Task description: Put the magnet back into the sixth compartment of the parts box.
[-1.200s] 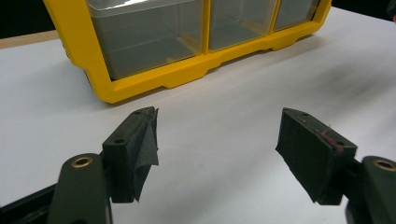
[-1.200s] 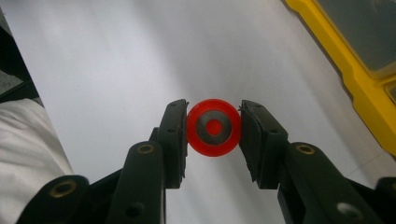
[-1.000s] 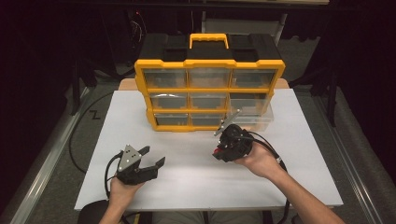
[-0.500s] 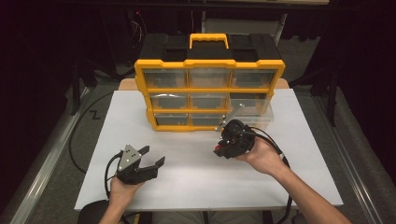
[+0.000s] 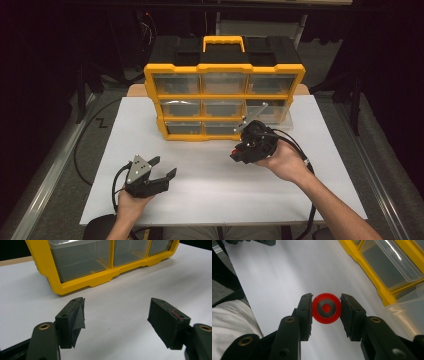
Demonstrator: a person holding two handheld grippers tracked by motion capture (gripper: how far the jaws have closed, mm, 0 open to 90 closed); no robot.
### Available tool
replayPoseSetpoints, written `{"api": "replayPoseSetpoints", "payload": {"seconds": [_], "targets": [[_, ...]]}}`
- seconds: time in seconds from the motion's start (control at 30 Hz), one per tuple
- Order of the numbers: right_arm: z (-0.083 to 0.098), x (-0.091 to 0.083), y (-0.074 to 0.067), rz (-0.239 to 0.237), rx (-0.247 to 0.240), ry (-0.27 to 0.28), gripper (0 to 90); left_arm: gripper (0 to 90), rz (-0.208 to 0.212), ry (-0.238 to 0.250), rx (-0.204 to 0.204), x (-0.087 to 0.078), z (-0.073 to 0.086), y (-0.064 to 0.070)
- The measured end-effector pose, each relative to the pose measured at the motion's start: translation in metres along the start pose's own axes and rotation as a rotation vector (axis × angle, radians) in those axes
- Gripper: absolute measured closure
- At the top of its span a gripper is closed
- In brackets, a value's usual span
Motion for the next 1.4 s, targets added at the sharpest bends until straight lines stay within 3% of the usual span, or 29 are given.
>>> {"api": "replayPoseSetpoints", "payload": {"seconds": [1.0, 1.4], "targets": [[-0.021, -0.032, 0.014, 0.024, 0.015, 0.059, 65.0, 29.4, -0.02, 0.007, -0.011, 0.0, -0.001, -0.003], [-0.028, -0.037, 0.02, 0.029, 0.021, 0.057, 65.1, 29.5, -0.017, 0.006, -0.013, 0.0, -0.001, -0.002]]}}
Point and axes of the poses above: each handheld gripper's, and its own axes: x roughly forward along the jaws, z roughly out of its underside, y roughly to its right, the point moved 5 cm from there along x, roughly forward along the jaws, and after that the axes turned 3 degrees about y, right-handed, at the moved point
